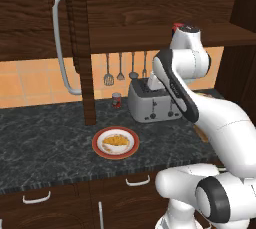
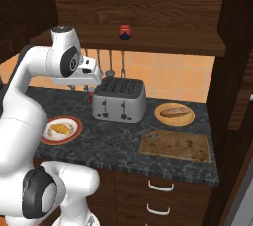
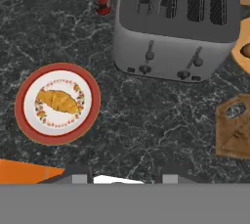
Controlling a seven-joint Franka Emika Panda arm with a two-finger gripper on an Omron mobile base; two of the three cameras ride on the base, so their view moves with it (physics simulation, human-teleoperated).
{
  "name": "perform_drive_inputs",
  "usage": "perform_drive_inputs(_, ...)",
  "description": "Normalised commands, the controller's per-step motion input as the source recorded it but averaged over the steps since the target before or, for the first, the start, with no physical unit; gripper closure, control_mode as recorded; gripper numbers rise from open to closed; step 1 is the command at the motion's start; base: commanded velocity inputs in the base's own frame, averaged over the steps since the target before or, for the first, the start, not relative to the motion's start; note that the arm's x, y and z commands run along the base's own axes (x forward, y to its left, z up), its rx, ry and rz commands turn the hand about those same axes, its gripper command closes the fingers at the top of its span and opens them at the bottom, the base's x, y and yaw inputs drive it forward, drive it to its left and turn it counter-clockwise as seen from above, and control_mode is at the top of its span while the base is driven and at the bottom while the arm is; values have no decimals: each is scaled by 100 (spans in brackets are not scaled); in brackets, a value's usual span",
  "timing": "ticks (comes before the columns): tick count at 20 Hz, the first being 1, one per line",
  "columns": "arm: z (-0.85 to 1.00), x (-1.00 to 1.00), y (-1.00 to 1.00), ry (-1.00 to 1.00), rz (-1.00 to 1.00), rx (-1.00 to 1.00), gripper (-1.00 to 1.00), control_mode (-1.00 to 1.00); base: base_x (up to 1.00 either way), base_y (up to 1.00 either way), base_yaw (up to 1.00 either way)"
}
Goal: From the different types of pastries on the counter, select a croissant and place it on the cutting board. Then retrieve a jar of jam from the cabinet and place it alongside the croissant on the cutting board.
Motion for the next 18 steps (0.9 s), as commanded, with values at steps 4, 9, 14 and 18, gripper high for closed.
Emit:
perform_drive_inputs(4,-38,-32,10,5,6,0,-100,-100,0,0,0)
perform_drive_inputs(9,-80,-25,21,11,20,0,-100,-100,0,0,0)
perform_drive_inputs(14,-40,0,28,2,32,0,-100,-100,0,0,0)
perform_drive_inputs(18,-61,0,44,6,33,0,-100,-100,0,0,0)
